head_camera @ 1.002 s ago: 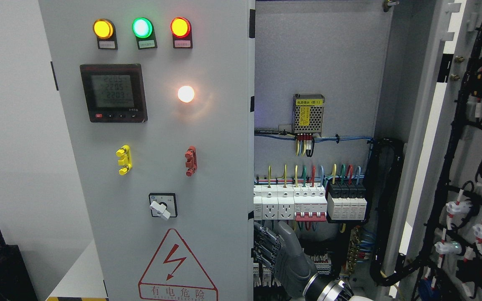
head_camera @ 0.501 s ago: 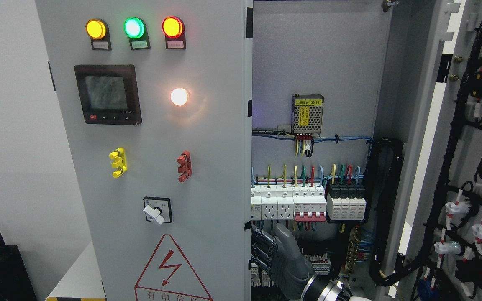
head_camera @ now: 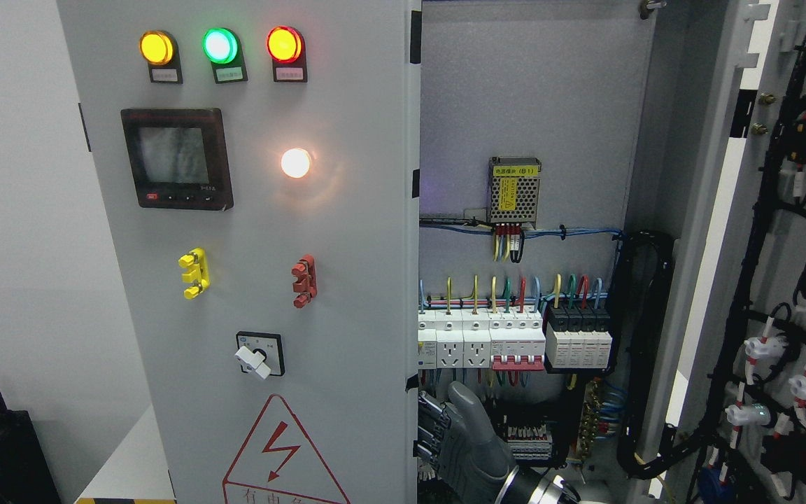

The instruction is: Open door with both hands

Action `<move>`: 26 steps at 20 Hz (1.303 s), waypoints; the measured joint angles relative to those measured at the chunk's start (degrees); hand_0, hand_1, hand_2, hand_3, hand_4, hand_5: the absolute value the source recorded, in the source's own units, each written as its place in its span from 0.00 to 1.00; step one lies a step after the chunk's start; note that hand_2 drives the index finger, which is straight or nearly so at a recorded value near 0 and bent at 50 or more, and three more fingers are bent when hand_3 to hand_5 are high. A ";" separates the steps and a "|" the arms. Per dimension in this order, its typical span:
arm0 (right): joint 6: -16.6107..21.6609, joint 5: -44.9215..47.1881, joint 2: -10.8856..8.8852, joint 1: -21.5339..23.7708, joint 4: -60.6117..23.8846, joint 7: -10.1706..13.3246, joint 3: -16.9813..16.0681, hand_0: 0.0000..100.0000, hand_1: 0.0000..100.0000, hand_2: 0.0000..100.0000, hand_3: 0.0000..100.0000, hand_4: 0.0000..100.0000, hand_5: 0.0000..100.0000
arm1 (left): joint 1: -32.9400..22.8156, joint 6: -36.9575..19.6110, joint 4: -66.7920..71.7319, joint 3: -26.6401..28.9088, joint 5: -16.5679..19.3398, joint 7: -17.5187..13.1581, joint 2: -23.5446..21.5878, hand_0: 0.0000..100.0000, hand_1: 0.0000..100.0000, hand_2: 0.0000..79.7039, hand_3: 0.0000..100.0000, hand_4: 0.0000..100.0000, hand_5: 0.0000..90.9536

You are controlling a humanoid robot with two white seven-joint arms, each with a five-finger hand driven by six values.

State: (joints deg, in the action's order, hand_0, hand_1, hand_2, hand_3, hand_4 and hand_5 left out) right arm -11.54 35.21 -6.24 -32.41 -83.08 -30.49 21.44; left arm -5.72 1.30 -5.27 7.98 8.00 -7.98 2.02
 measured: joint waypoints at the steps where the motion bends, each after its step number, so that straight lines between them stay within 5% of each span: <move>1: 0.01 0.05 0.02 0.08 -0.14 -0.45 0.17 0.00 0.00 0.00 0.00 0.00 0.00 | 0.00 0.00 0.00 0.00 0.00 0.00 0.00 0.00 0.00 0.00 0.00 0.03 0.00; 26: -0.21 3.74 0.77 3.06 -5.96 -2.34 6.06 0.00 0.00 0.00 0.00 0.00 0.00 | 0.00 0.00 -0.01 0.01 0.00 0.00 0.00 0.00 0.00 0.00 0.00 0.03 0.00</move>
State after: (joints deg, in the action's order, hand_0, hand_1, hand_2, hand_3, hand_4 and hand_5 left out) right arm -11.75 38.95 -5.47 -29.35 -89.03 -32.83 27.50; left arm -5.71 1.30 -5.28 7.99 8.00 -7.98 2.02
